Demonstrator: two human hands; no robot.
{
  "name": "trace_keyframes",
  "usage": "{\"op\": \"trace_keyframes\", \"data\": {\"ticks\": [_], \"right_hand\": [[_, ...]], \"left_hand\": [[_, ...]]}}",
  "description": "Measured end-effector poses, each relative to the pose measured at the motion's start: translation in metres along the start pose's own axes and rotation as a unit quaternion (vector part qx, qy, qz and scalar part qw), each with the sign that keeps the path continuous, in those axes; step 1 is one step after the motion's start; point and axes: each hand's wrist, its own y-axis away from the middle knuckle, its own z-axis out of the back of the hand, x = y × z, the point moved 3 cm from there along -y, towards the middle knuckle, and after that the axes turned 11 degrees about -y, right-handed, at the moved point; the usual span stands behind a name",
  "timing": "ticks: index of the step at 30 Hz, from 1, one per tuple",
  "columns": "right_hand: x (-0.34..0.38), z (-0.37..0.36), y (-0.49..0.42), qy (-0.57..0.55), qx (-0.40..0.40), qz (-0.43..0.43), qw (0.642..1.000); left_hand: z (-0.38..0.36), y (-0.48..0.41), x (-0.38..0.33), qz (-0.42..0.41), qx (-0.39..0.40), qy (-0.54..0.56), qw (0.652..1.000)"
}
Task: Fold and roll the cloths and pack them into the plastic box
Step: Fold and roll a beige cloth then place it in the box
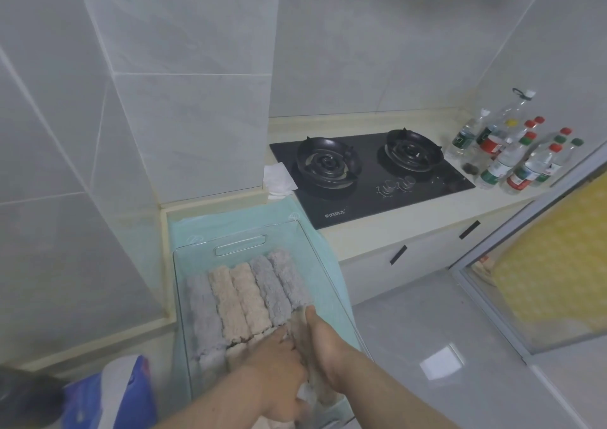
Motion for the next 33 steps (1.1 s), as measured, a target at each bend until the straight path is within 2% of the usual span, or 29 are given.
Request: {"op": "trace_keyframes", "data": {"ticks": [4, 7, 9, 10, 12, 14, 16, 17, 19, 20, 22, 23, 25, 27, 30, 33], "right_hand": [[0.000, 0.008, -0.007, -0.034, -0.002, -0.046, 0.998], [0.000, 0.004, -0.006, -0.010, -0.036, -0.008, 0.999], [-0.004, -0.002, -0.006, 0.083, -0.056, 0.009, 0.995], [-0.007, -0.004, -0.006, 0.164, -0.064, 0.016, 0.984], [-0.006, -0.008, 0.000, 0.318, -0.124, 0.074, 0.937], [-0.003, -0.015, 0.016, 0.445, -0.153, 0.155, 0.869], [-0.001, -0.020, 0.027, 0.527, -0.165, 0.207, 0.808], [0.000, -0.021, 0.032, 0.553, -0.156, 0.220, 0.788], [-0.004, -0.022, 0.033, 0.573, -0.096, 0.250, 0.775], [-0.006, -0.024, 0.035, 0.572, -0.048, 0.266, 0.775], [-0.013, -0.030, 0.033, 0.518, 0.053, 0.263, 0.812], [-0.017, -0.031, 0.032, 0.498, 0.084, 0.227, 0.833], [-0.018, -0.030, 0.027, 0.489, 0.088, 0.193, 0.846], [-0.016, -0.028, 0.025, 0.506, 0.066, 0.181, 0.841], [-0.016, -0.030, 0.028, 0.545, 0.086, 0.176, 0.816], [-0.019, -0.031, 0.034, 0.550, 0.109, 0.169, 0.810]], "left_hand": [[0.000, -0.001, 0.000, 0.000, -0.014, -0.007, 1.000], [0.001, -0.001, 0.000, 0.022, -0.034, -0.002, 0.999], [0.000, 0.001, 0.000, 0.059, -0.044, 0.010, 0.997], [-0.001, 0.005, -0.001, 0.088, -0.050, 0.024, 0.995], [-0.007, 0.013, -0.002, 0.157, -0.033, 0.063, 0.985], [-0.011, 0.025, 0.000, 0.220, 0.010, 0.082, 0.972], [-0.009, 0.036, -0.002, 0.229, 0.051, 0.097, 0.967], [-0.011, 0.042, -0.004, 0.218, 0.070, 0.097, 0.969], [-0.008, 0.051, 0.000, 0.211, 0.082, 0.102, 0.969], [-0.008, 0.054, 0.002, 0.221, 0.070, 0.082, 0.969], [-0.010, 0.058, -0.003, 0.215, 0.055, 0.122, 0.967], [-0.020, 0.056, -0.006, 0.220, 0.059, 0.134, 0.964], [-0.031, 0.052, -0.006, 0.221, 0.097, 0.203, 0.949], [-0.034, 0.048, -0.007, 0.217, 0.077, 0.201, 0.952], [-0.036, 0.046, -0.009, 0.238, 0.080, 0.200, 0.947], [-0.043, 0.042, -0.013, 0.280, 0.080, 0.231, 0.928]]}}
